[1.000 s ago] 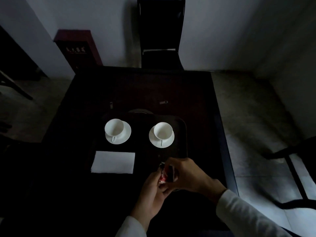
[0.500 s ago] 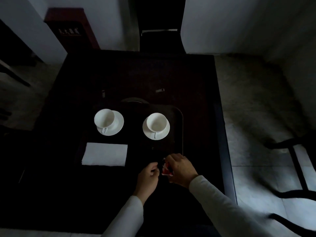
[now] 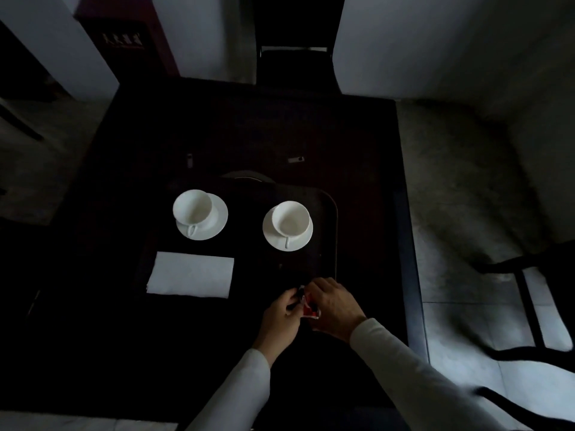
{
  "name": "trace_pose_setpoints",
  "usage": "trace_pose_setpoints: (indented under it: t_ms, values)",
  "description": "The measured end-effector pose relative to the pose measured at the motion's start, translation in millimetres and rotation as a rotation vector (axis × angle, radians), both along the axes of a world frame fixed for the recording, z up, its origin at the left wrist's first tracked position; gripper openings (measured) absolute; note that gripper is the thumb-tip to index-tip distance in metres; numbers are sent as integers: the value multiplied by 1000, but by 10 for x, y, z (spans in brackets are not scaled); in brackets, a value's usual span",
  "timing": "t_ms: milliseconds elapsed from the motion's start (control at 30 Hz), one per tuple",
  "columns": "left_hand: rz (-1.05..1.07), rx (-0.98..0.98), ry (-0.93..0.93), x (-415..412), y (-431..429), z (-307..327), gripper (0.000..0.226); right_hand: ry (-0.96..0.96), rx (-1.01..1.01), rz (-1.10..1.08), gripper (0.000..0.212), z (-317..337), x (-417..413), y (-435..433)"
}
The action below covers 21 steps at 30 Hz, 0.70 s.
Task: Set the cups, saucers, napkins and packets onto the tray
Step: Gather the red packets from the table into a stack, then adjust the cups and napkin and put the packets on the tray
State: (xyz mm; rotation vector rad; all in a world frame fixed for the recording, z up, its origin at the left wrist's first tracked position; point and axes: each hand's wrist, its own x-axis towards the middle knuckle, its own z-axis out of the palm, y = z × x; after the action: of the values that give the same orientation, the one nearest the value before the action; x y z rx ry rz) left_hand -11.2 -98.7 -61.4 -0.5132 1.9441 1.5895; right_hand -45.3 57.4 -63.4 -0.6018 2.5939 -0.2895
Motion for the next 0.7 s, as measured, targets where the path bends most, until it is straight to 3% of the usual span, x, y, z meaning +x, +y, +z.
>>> trace_pose_setpoints:
  t_ms: [167, 300, 400, 533, 700]
  values:
    - [-78, -15, 49, -5, -112, 47, 42, 2, -33, -76, 65, 114, -1, -62]
    - [16, -74, 167, -69, -523, 146, 38, 216, -320, -288, 34, 313, 26, -324]
    - [130, -119, 332, -182, -1042, 287, 28, 257, -502, -376, 18, 509, -72, -763]
    - [258, -178, 473, -370, -1834, 442, 26, 246, -686, -465, 20, 714, -400, -1458]
    - [364, -39, 374, -749, -2364, 463, 39, 131, -826, -620, 24, 735, -1000, -2119]
